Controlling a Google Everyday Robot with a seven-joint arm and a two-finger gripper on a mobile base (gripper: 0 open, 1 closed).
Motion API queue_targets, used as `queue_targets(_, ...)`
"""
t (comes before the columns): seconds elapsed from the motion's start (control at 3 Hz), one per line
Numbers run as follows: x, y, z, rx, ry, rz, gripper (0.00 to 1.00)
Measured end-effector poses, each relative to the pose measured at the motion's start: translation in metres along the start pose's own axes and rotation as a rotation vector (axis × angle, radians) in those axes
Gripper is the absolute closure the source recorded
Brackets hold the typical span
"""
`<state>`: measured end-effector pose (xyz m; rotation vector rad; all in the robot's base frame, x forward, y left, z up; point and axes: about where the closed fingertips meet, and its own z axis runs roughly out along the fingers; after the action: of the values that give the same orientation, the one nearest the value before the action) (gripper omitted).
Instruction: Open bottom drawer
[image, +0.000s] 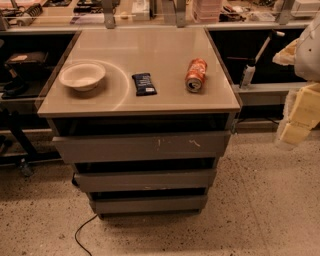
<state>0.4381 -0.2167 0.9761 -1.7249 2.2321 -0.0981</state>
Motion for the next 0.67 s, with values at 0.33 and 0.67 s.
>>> queue_targets(0.33, 0.000, 0.000, 0.000, 0.000, 0.000, 0.000, 0.00)
queue_targets(0.67, -0.001, 0.006, 0.011, -0.006, 0.004, 0.001, 0.00)
